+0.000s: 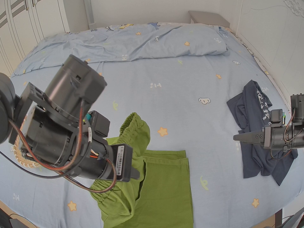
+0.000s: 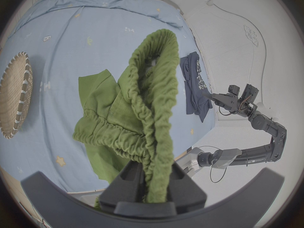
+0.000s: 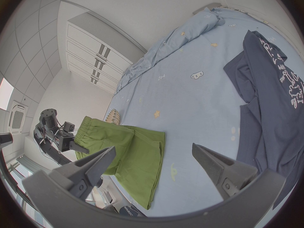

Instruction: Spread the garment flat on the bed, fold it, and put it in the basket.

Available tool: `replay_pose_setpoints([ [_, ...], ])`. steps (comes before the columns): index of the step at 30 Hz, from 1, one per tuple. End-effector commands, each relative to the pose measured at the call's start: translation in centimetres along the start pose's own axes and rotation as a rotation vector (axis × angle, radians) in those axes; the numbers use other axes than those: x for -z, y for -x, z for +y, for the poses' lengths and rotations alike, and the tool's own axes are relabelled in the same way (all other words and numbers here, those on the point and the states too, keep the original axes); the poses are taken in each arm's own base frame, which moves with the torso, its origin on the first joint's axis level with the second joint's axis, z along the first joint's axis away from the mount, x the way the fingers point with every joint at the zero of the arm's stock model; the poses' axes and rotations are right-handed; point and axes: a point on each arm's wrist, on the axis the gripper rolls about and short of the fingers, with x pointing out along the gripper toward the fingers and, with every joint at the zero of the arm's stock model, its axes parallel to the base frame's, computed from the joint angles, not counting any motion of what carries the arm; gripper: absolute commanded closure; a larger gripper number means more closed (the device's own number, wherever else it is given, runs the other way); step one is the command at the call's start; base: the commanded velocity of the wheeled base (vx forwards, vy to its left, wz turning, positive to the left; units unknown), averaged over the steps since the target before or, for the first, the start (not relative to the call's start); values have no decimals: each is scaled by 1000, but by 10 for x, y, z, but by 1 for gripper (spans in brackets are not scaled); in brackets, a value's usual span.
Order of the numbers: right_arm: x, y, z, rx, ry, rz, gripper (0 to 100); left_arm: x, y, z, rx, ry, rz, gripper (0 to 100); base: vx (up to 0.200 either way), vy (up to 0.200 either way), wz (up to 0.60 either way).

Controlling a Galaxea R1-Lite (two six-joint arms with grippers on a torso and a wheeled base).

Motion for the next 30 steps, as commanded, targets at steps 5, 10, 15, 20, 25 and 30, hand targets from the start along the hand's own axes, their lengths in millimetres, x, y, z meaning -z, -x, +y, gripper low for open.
replay_pose_setpoints([
  [5, 1, 0, -1, 4, -5, 3, 0, 3, -27, -14, 0, -17, 50, 100, 0, 0, 0],
  [10, 3, 0, -2, 9, -11, 8, 0, 4, -41, -21, -2, -29, 75, 0, 0, 0, 0],
  [15, 2, 0, -3, 10, -11, 5, 0, 3, -54, -40, 35, -15, 72, 0, 0, 0, 0],
  [20, 3, -4, -7, 15, -20, 18, 0, -1, -56, -50, 63, 49, 51, 0, 0, 0, 0],
  [25, 4, -10, -12, 22, -33, 38, 0, -7, -51, -23, 19, 118, 51, 0, 0, 0, 0],
  [30, 5, -12, -12, 19, -33, 45, 0, -10, -32, 24, 33, 221, 41, 0, 0, 0, 0],
])
